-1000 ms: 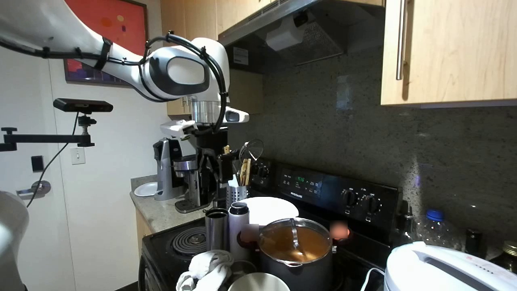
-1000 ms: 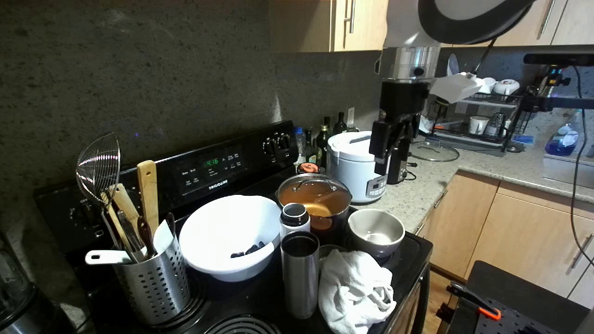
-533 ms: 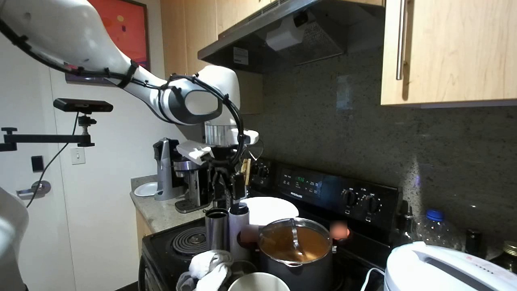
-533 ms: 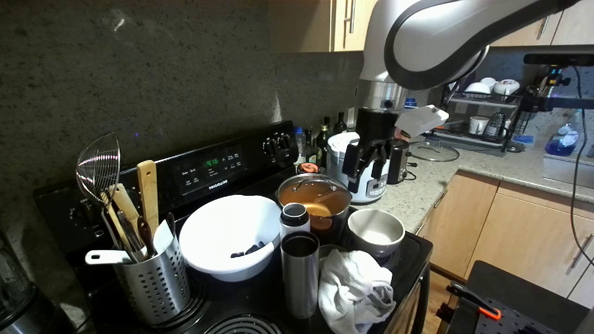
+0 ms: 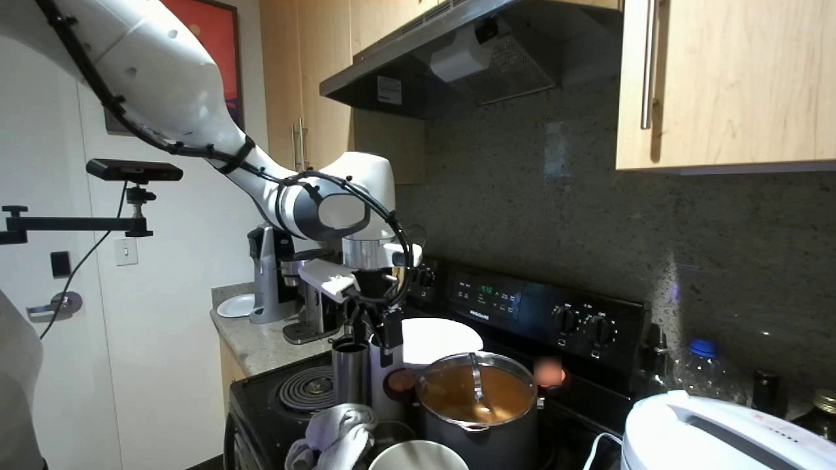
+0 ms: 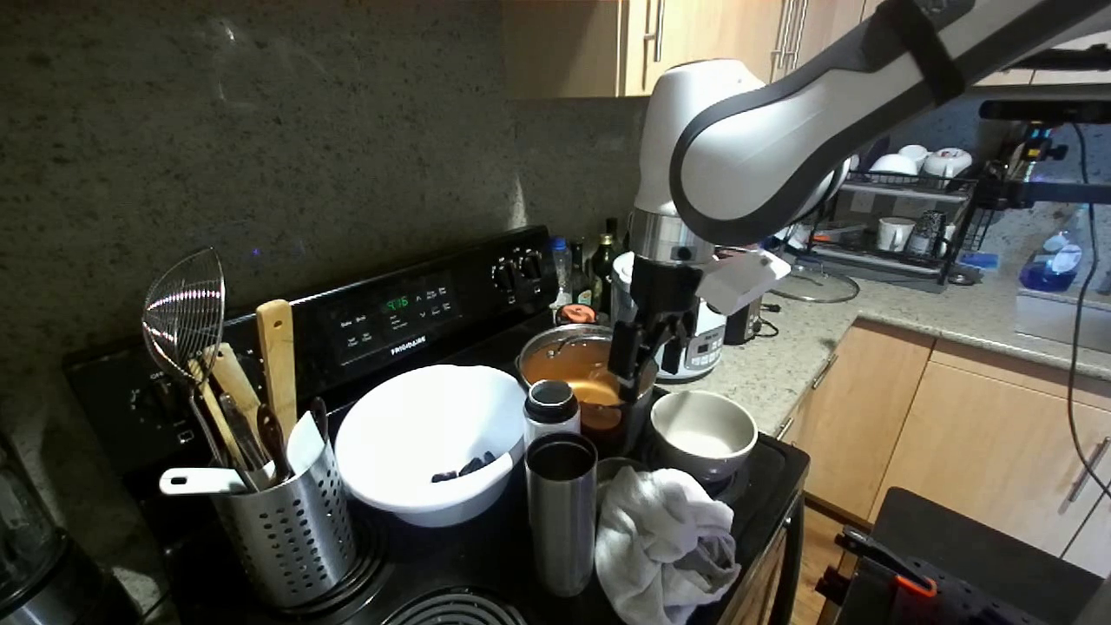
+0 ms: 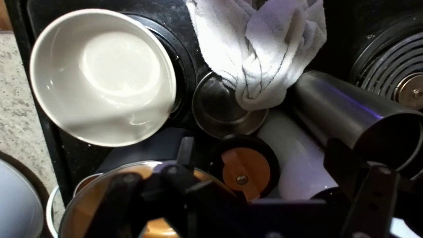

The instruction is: Release the lid holders of the pot

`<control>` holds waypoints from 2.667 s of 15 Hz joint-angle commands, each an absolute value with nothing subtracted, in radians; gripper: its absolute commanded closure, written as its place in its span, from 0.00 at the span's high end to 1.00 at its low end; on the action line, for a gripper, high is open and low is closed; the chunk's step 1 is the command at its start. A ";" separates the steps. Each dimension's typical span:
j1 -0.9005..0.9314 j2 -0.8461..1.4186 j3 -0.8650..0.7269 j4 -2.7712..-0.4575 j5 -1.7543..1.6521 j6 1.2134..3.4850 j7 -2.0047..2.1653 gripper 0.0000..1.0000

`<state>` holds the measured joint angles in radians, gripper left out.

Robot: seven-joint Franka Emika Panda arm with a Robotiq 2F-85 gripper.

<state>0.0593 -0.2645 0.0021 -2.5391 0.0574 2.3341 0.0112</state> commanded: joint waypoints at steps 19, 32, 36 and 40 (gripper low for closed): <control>0.018 0.100 0.006 -2.302 -0.022 2.460 -0.184 1.00; 0.009 0.089 0.024 -2.299 0.040 2.401 -0.242 0.07; 0.006 0.071 0.010 -2.317 0.017 2.388 -0.189 0.10; 0.003 0.052 -0.010 -2.337 0.001 2.377 -0.068 0.10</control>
